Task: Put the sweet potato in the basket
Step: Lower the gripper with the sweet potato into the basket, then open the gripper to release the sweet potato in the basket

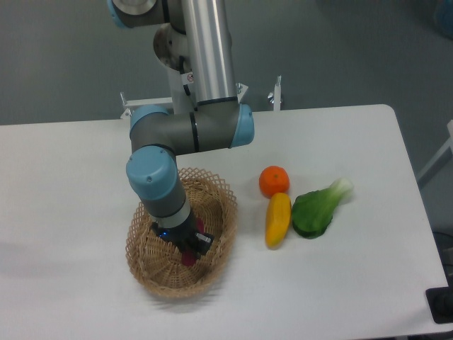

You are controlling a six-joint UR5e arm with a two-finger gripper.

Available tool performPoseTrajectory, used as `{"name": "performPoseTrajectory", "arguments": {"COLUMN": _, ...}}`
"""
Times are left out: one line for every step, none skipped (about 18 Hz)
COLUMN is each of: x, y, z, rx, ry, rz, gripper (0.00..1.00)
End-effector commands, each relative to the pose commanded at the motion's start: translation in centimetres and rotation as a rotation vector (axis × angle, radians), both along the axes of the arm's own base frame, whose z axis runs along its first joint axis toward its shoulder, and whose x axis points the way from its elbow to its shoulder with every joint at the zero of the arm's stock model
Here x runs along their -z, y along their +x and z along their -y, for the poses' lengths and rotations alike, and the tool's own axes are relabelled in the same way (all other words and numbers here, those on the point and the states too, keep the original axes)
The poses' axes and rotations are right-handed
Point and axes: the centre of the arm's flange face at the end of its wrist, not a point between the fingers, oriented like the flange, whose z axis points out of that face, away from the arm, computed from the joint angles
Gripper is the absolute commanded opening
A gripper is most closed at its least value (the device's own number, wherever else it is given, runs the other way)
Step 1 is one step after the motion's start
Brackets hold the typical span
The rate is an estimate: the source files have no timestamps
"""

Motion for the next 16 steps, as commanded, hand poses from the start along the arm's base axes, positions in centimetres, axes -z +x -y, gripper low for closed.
{"name": "performPoseTrajectory", "arguments": {"x": 0.3, "y": 0.5, "z": 0.0, "rx": 0.005, "ry": -0.005, "rz": 0.003, "gripper": 0.46}}
{"name": "performPoseTrajectory", "arguments": {"x": 0.4, "y": 0.7, "z": 0.0, "rx": 0.008, "ry": -0.008, "rz": 0.005, "gripper": 0.46}}
{"name": "performPoseTrajectory", "arguments": {"x": 0.4, "y": 0.9, "z": 0.1, "rx": 0.011, "ry": -0.009, "rz": 0.006, "gripper": 0.46}}
{"name": "performPoseTrajectory", "arguments": {"x": 0.1, "y": 0.9, "z": 0.2, "rx": 0.011, "ry": -0.004, "rz": 0.002, "gripper": 0.49}}
{"name": "performPoseTrajectory", "arguments": {"x": -0.5, "y": 0.9, "z": 0.1, "rx": 0.012, "ry": 0.005, "rz": -0.003, "gripper": 0.65}}
{"name": "performPoseTrajectory", "arguments": {"x": -1.2, "y": 0.7, "z": 0.0, "rx": 0.011, "ry": 0.015, "rz": -0.010, "gripper": 0.81}}
{"name": "performPoseTrajectory", "arguments": {"x": -2.1, "y": 0.6, "z": -0.1, "rx": 0.011, "ry": 0.030, "rz": -0.018, "gripper": 0.90}}
{"name": "performPoseTrajectory", "arguments": {"x": -3.2, "y": 0.6, "z": -0.2, "rx": 0.011, "ry": 0.047, "rz": -0.029, "gripper": 0.98}}
{"name": "performPoseTrajectory", "arguments": {"x": -4.0, "y": 0.5, "z": -0.2, "rx": 0.010, "ry": 0.059, "rz": -0.035, "gripper": 1.00}}
{"name": "performPoseTrajectory", "arguments": {"x": -4.7, "y": 0.3, "z": -0.1, "rx": 0.005, "ry": 0.069, "rz": -0.042, "gripper": 1.00}}
{"name": "performPoseTrajectory", "arguments": {"x": -5.5, "y": 0.2, "z": -0.3, "rx": 0.005, "ry": 0.081, "rz": -0.049, "gripper": 1.00}}
{"name": "performPoseTrajectory", "arguments": {"x": -6.4, "y": -0.2, "z": -0.6, "rx": 0.000, "ry": 0.095, "rz": -0.060, "gripper": 1.00}}
{"name": "performPoseTrajectory", "arguments": {"x": -7.8, "y": -1.0, "z": -0.5, "rx": -0.011, "ry": 0.114, "rz": -0.072, "gripper": 1.00}}
{"name": "performPoseTrajectory", "arguments": {"x": -9.1, "y": -2.0, "z": -0.3, "rx": -0.040, "ry": 0.135, "rz": -0.086, "gripper": 1.00}}
{"name": "performPoseTrajectory", "arguments": {"x": -10.2, "y": -2.5, "z": -0.4, "rx": -0.045, "ry": 0.153, "rz": -0.100, "gripper": 1.00}}
{"name": "performPoseTrajectory", "arguments": {"x": -11.2, "y": -3.3, "z": -0.1, "rx": -0.046, "ry": 0.159, "rz": -0.116, "gripper": 1.00}}
